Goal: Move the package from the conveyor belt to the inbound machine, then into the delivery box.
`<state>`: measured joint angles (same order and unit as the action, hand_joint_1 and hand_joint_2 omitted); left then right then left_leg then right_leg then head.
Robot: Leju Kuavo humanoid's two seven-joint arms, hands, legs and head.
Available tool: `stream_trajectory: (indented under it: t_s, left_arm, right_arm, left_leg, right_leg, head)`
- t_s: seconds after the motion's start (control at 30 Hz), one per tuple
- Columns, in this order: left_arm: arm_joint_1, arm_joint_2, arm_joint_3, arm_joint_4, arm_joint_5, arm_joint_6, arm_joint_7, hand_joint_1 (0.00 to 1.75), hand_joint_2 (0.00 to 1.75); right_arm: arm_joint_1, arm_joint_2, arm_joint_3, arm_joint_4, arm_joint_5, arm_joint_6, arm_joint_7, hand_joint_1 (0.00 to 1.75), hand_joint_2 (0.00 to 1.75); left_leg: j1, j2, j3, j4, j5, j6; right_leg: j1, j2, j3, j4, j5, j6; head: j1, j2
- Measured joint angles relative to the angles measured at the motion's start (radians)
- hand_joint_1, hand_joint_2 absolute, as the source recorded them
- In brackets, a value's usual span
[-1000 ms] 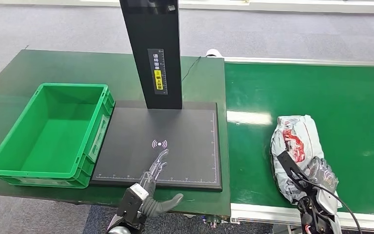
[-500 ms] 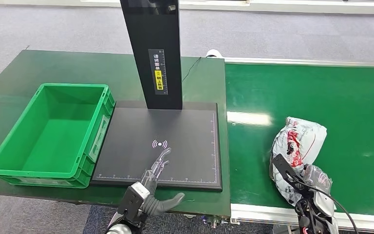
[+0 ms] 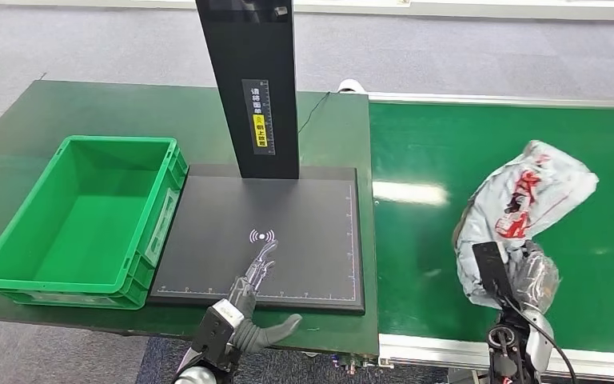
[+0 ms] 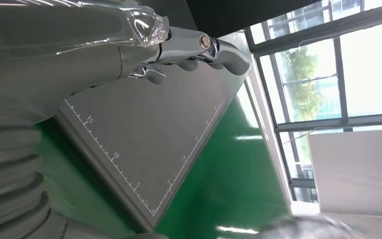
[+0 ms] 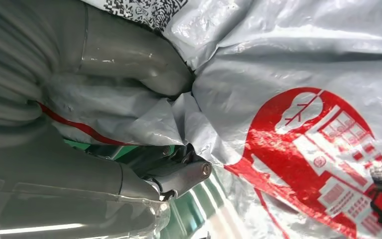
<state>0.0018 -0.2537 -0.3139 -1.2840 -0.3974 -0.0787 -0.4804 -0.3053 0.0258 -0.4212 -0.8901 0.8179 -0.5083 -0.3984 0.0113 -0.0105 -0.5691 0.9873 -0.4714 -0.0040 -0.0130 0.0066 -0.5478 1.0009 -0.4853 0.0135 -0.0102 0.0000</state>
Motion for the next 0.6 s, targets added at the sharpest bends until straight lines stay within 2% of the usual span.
stream_trajectory:
  t_s: [0.13,0.3,0.47,0.6]
  left_arm:
    - [-0.009,0.0,-0.005,0.017,0.006,0.022,-0.011,0.0,1.75]
    - [-0.025,0.0,-0.011,0.041,0.018,0.042,-0.021,0.0,1.75]
    - [-0.038,0.001,-0.017,0.06,0.021,0.047,-0.026,0.0,1.75]
    - [-0.056,0.002,-0.024,0.08,0.024,0.037,-0.036,0.0,1.75]
  right_arm:
    - [0.035,0.03,-0.001,-0.132,-0.2,-0.053,-0.138,1.75,1.75]
    - [0.065,0.061,0.026,-0.241,-0.335,-0.018,-0.211,1.75,1.75]
    - [0.076,0.097,0.136,-0.289,-0.387,0.138,-0.242,1.75,1.75]
    - [0.077,0.119,0.283,-0.293,-0.412,0.366,-0.259,1.75,1.75]
  left_leg:
    - [0.0,0.0,-0.001,0.0,0.0,0.0]
    - [0.0,0.001,-0.001,0.0,0.0,0.0]
    - [0.0,0.001,-0.001,0.0,0.0,0.0]
    - [0.0,0.001,-0.001,0.0,0.0,0.0]
  right_leg:
    - [0.0,0.0,-0.001,0.0,0.0,0.0]
    - [0.0,0.0,-0.001,0.0,0.0,0.0]
    - [0.0,0.001,-0.001,0.0,0.0,0.0]
    - [0.0,0.001,-0.002,0.0,0.0,0.0]
  head:
    - [0.0,0.0]
    - [0.0,0.0]
    - [0.0,0.0]
    - [0.0,0.0]
